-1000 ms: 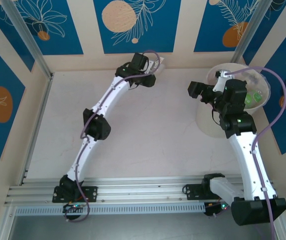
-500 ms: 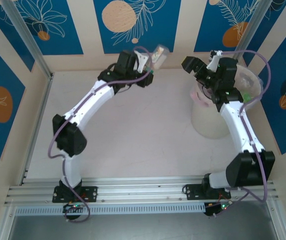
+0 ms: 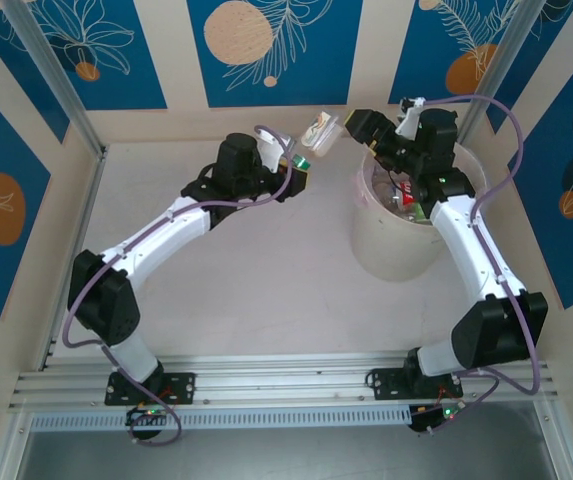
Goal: Put the plastic bottles in the bin
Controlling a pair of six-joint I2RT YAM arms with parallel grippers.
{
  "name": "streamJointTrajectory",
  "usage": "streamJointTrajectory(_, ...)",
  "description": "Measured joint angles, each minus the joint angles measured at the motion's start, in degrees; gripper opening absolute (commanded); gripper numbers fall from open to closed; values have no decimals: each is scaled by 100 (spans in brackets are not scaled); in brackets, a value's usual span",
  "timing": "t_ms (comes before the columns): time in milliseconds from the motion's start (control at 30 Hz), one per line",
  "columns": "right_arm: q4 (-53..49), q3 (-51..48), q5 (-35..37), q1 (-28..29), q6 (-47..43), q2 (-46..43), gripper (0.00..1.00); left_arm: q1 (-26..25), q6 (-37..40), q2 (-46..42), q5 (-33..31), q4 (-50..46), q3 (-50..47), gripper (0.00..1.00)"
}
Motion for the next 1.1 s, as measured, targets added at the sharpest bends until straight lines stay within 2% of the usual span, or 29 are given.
streamJointTrajectory(233,-487,103,326,553,-448,-468,100,-61,-103,-44,494,518,-37,0)
streamJointTrajectory(400,-540,118,369,612,-533,-452,100,-245,35,-44,678,570,-35,0)
streamJointTrajectory(467,-573,131,398,612,-562,-382,96,-382,186,-44,710,546,-33,0)
streamJointTrajectory(500,-603,149,444,612,-597,-352,86,-446,249,-44,717,529,-28,0)
streamJointTrajectory(567,-688,164,564,612,-691,-356,69,-579,372,-44,638,404,-7,7)
streamJointTrajectory(633,-763,177,695,629,-785,-435,59,-621,476,-26,601,282,17,17)
streamJointTrajectory(700,-837,166,787,664,-798,-579,51,-660,568,-4,608,251,63,45)
streamJointTrajectory(767,-874,103,916,662,-925,-793,50,-708,627,-2,625,273,109,74)
streamJointTrajectory(833,-968,61,1147,575,-1121,-1040,50,-732,640,-4,654,297,133,93)
streamJointTrajectory(867,-1019,42,1300,487,-1224,-1174,50,-737,629,-4,656,319,133,99)
streamJointTrajectory(1000,-1097,-42,2015,13,-1504,-1598,51,-732,603,-129,599,579,-133,100)
streamJointTrajectory(1100,-1084,-205,2251,-514,-1480,-1746,53,-732,603,-372,402,710,-516,100)
